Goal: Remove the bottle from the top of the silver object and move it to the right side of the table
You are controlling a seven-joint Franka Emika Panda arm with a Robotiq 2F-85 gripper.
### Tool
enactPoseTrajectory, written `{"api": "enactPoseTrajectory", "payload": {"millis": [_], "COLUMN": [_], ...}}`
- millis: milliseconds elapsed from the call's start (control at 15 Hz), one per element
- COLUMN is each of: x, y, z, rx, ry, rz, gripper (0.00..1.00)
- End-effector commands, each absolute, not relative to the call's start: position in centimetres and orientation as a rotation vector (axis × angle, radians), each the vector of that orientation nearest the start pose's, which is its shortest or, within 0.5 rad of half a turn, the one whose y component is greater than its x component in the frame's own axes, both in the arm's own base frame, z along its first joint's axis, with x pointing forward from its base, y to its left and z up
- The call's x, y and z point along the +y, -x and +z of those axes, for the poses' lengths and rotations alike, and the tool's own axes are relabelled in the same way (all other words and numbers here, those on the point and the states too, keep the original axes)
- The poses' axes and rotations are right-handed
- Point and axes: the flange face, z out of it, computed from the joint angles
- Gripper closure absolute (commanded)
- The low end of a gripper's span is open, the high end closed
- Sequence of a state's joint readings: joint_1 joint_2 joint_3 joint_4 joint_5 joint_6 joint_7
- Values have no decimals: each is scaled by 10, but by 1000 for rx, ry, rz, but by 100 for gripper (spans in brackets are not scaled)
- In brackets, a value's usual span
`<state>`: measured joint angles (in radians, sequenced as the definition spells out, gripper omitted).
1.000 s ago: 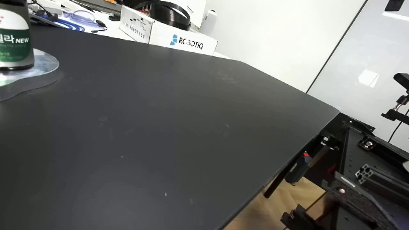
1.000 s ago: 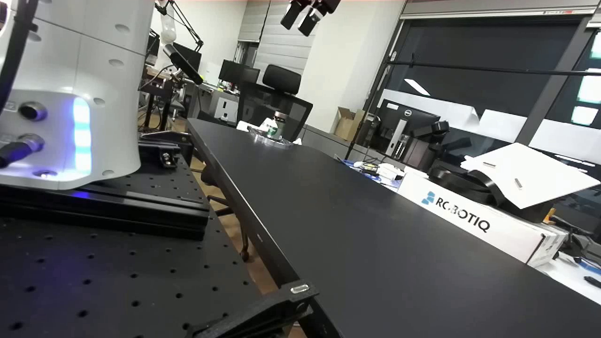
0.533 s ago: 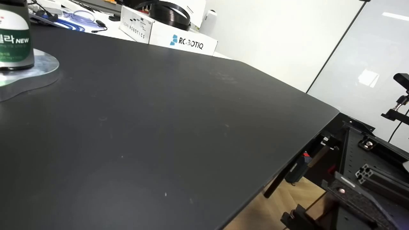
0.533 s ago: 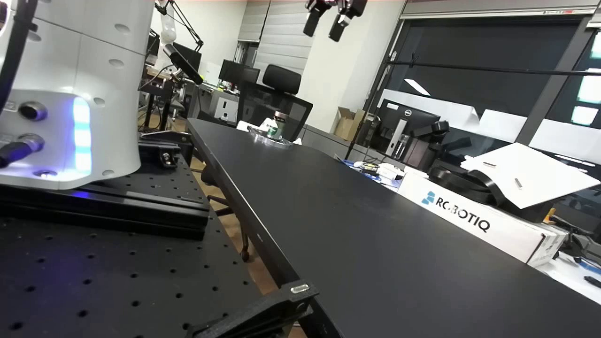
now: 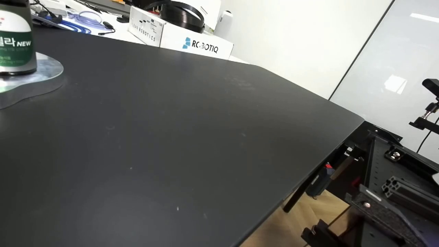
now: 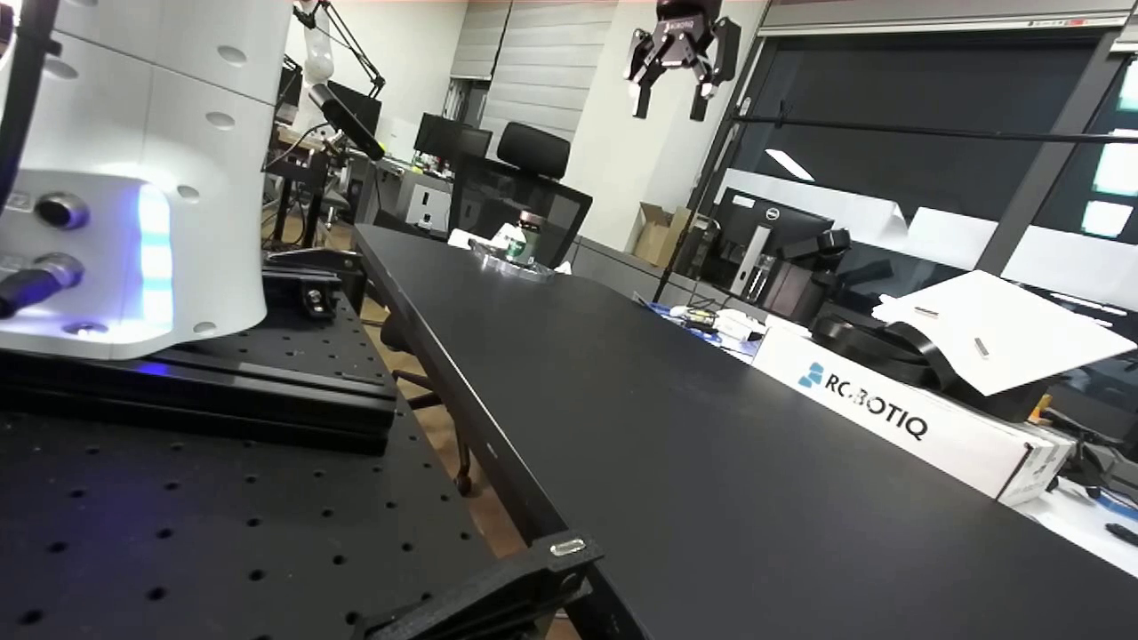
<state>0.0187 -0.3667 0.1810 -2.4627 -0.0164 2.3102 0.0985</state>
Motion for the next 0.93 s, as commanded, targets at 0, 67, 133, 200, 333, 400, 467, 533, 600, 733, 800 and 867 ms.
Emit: {"api": "enactPoseTrajectory", "payload": {"millis": [0, 67, 133, 200, 333, 400, 467, 533, 600, 733, 800, 867], "x": [158, 181, 201, 224, 267, 289, 310, 327, 340, 364, 372, 377], "y": [-486, -492, -498, -501, -506, -509, -512, -513, -514, -517, -519, -521], "z": [426, 415, 404, 393, 370, 359, 348, 341, 336, 325, 322, 320], "rx": [-265, -320, -366, -419, -519, -561, -601, -639, -670, -739, -758, -763], "ry": [3226, 3244, 3259, 3270, 3284, 3287, 3283, 3274, 3259, 3197, 3173, 3165], "rz": [-308, -291, -278, -256, -214, -188, -157, -124, -91, 25, 73, 108], "gripper": [0, 0, 0, 0, 0, 0, 0, 0, 0, 0, 0, 0]}}
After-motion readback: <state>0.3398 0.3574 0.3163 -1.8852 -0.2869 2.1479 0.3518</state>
